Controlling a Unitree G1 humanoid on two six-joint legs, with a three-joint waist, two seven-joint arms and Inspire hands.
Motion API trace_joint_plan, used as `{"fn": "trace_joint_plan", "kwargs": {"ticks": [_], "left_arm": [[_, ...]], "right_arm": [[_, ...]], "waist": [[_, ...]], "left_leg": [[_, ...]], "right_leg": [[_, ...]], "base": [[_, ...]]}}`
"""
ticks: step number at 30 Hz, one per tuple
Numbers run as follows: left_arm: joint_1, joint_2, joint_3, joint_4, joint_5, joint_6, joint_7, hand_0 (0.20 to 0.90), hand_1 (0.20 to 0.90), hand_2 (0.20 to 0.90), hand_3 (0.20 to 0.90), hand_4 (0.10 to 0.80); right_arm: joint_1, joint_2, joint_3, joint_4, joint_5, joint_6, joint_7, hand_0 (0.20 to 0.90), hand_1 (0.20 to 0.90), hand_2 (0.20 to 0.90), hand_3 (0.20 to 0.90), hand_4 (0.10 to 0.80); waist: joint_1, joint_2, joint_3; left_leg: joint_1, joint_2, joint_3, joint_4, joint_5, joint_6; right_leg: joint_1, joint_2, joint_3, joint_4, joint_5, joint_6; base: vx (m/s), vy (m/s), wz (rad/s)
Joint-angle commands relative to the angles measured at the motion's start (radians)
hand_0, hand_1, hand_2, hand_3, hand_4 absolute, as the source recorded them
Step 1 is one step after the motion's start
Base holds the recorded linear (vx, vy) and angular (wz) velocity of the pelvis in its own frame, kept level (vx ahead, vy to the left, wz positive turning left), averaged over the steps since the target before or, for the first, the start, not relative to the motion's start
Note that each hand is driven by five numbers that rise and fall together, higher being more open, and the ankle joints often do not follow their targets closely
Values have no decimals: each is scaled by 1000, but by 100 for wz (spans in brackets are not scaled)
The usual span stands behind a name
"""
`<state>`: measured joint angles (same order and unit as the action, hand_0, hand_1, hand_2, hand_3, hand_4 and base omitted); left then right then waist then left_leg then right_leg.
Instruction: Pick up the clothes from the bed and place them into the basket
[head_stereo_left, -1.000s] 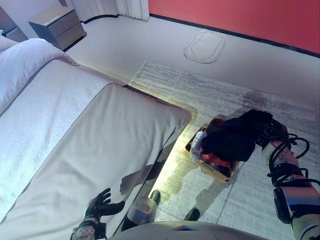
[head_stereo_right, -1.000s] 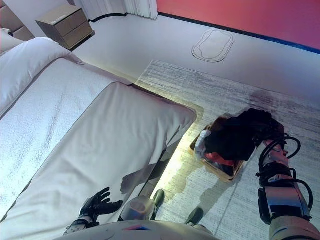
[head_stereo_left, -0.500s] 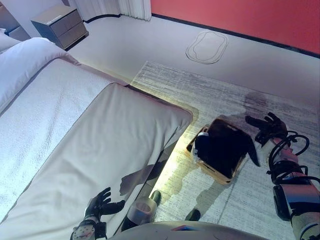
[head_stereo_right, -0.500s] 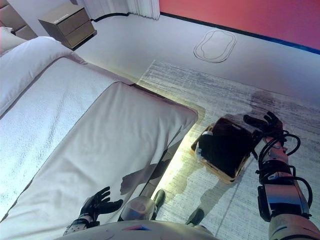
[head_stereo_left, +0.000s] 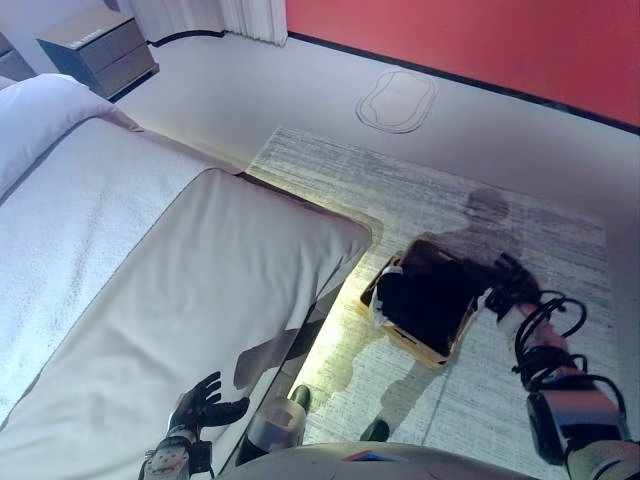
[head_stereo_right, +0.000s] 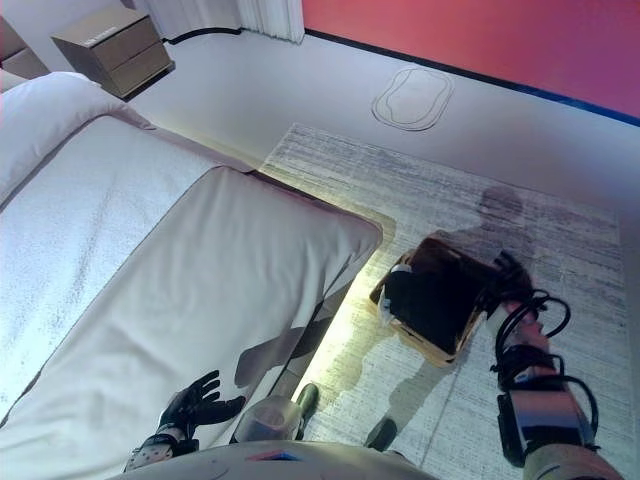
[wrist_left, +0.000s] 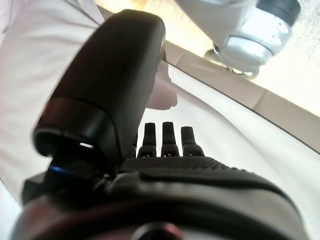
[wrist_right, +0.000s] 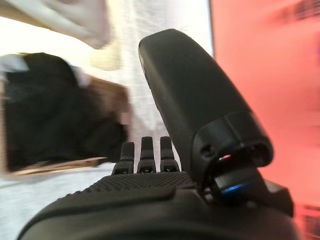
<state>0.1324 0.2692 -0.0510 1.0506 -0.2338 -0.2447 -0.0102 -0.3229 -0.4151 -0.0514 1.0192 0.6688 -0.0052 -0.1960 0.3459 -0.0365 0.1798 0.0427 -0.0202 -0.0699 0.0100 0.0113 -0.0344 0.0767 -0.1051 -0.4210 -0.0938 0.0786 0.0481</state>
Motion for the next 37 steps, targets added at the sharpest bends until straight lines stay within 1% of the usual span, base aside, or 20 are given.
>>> {"fn": "trace_joint_plan", "kwargs": {"ticks": [1, 4, 7, 8, 9, 11, 13, 15, 16, 18, 22, 24, 26, 31, 37], "left_arm": [[-20, 24, -61, 7, 2, -57, -1, 900, 900, 900, 900, 800], [-36, 11, -70, 10, -13, -65, 5, 900, 900, 900, 900, 800], [-47, 3, -72, 12, 0, -61, 20, 900, 900, 900, 900, 800], [-50, 1, -76, 14, 0, -61, 16, 900, 900, 900, 900, 800], [-59, -7, -89, 15, -10, -57, 9, 900, 900, 900, 900, 800], [-70, -15, -96, 22, -30, -52, -3, 900, 900, 900, 900, 800], [-79, -22, -102, 31, -33, -40, -4, 900, 900, 900, 900, 800], [-91, -31, -111, 51, -43, -27, -9, 900, 900, 900, 900, 800], [-99, -38, -114, 61, -49, -23, -10, 900, 900, 900, 900, 800], [-105, -45, -123, 66, -57, -21, -14, 900, 900, 900, 900, 800], [-109, -48, -125, 68, -65, -21, -32, 900, 900, 900, 900, 800], [-113, -46, -130, 67, -74, -14, -41, 900, 900, 900, 900, 800], [-118, -45, -134, 64, -82, -4, -49, 900, 900, 900, 900, 800], [-115, -36, -130, 68, -79, -2, -43, 900, 900, 900, 900, 800], [-112, -37, -133, 62, -78, -6, -61, 900, 900, 900, 900, 800]], "right_arm": [[53, -12, 63, 2, -4, -132, 36, 900, 900, 900, 900, 800], [103, 52, 97, 66, -35, -158, 26, 900, 900, 900, 900, 800], [136, 97, 122, 111, -86, -160, 33, 900, 900, 900, 900, 800], [150, 114, 137, 127, -81, -150, 25, 900, 900, 900, 900, 800], [169, 138, 143, 167, -101, -133, 43, 900, 900, 900, 900, 800], [183, 155, 151, 201, -95, -102, 29, 900, 900, 900, 900, 800], [200, 170, 153, 231, -140, -65, 45, 900, 900, 900, 900, 800], [218, 186, 170, 265, -170, -33, 24, 900, 900, 900, 900, 800], [226, 190, 173, 283, -196, -12, 0, 900, 900, 900, 900, 800], [235, 189, 174, 303, -204, 8, -6, 900, 900, 900, 900, 800], [247, 192, 176, 307, -216, 50, 67, 900, 900, 900, 900, 800], [247, 196, 180, 306, -212, 49, 83, 900, 900, 900, 900, 800], [246, 195, 183, 303, -198, 27, 79, 900, 900, 900, 900, 800], [247, 195, 169, 291, -165, 23, 130, 900, 900, 900, 900, 800], [247, 191, 159, 288, -158, 4, 121, 900, 900, 900, 900, 800]], "waist": [[-14, 19, -70], [-27, 19, -72], [-37, 20, -75], [-43, 20, -75], [-52, 24, -74], [-61, 29, -73], [-72, 33, -71], [-86, 37, -68], [-96, 38, -66], [-107, 39, -62], [-123, 39, -62], [-128, 40, -63], [-131, 41, -63], [-135, 43, -69], [-133, 46, -71]], "left_leg": [[-70, 54, 12, -81, 67, -56], [-63, 55, 21, -81, 63, -52], [-59, 55, 25, -82, 62, -50], [-57, 56, 29, -82, 62, -49], [-54, 57, 31, -81, 62, -47], [-52, 57, 38, -81, 60, -45], [-50, 58, 44, -80, 59, -43], [-46, 55, 50, -80, 57, -39], [-43, 56, 55, -80, 55, -38], [-36, 56, 59, -82, 53, -37], [-27, 53, 64, -86, 49, -36], [-26, 53, 65, -84, 48, -35], [-24, 52, 66, -84, 47, -35], [-18, 48, 63, -87, 44, -34], [-13, 46, 58, -88, 43, -34]], "right_leg": [[104, 9, -26, 34, -114, 27], [100, 11, -16, 37, -113, 29], [100, 11, -8, 36, -112, 29], [98, 10, -5, 36, -111, 31], [96, 10, 2, 40, -109, 32], [92, 10, 7, 43, -109, 33], [89, 9, 13, 47, -109, 33], [86, 9, 20, 49, -108, 34], [84, 9, 26, 49, -107, 35], [84, 9, 33, 47, -103, 37], [82, 9, 42, 45, -101, 38], [76, 7, 45, 52, -103, 38], [74, 6, 47, 53, -102, 39], [74, 6, 47, 51, -102, 39], [78, 7, 45, 50, -101, 39]], "base": [[-84, -10, -6], [-67, -4, -7], [-44, 9, -12], [-79, 30, -13], [-86, 35, -8], [-78, 41, -7], [-58, 33, -16], [-66, 29, -13], [-76, 24, -12], [-57, 14, -7], [-17, 6, 0], [-35, 18, -1], [-17, 7, 0], [0, 0, 0], [3, 0, -1]]}}
